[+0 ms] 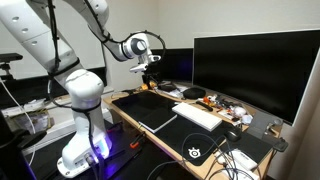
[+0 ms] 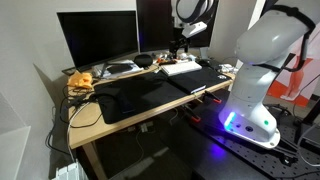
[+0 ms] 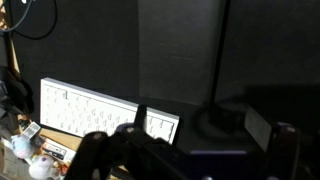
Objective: Move the black book slightly to the left, and place the navy blue object, which is on the left on top of it
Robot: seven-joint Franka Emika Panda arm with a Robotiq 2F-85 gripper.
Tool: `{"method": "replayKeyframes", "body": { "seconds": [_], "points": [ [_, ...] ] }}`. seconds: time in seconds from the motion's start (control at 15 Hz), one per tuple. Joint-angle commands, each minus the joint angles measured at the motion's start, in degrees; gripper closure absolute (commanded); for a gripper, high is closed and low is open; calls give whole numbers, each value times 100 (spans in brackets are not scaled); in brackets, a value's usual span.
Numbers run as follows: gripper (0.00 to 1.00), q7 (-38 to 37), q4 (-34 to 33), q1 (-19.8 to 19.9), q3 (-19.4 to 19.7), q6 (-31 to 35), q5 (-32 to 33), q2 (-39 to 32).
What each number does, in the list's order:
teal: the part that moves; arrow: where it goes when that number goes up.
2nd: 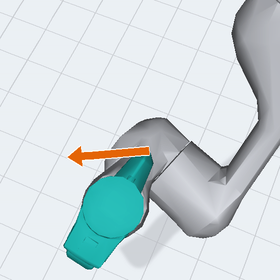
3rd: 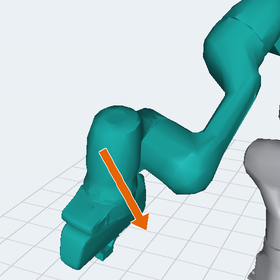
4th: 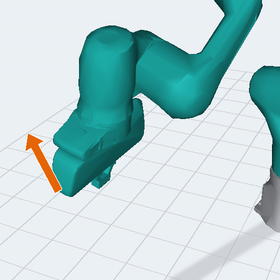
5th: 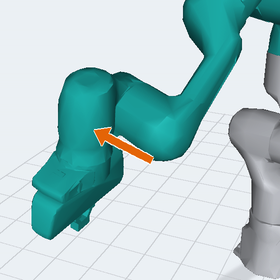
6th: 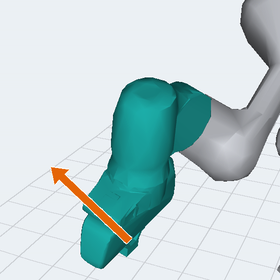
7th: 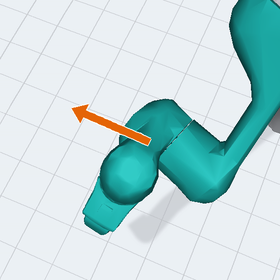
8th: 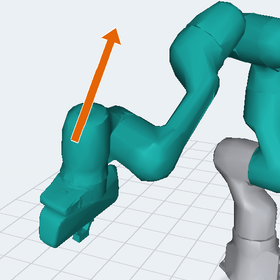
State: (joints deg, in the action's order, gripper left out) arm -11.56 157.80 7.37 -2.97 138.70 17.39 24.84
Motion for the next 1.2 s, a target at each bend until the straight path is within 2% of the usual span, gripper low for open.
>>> {"method": "replayKeyframes", "body": {
  "seconds": [0.0,0.33,0.73,0.87,1.13],
  "points": [
    [0,8,-4,9,-7,-10,-10,4],
    [0,-518,212,118,-303,203,319,-36],
    [0,-2250,113,360,-977,117,1459,-627],
    [0,-2724,61,374,-1013,39,1827,-887],
    [0,-3356,-81,246,-742,16,2455,-1542]
  ]
}}
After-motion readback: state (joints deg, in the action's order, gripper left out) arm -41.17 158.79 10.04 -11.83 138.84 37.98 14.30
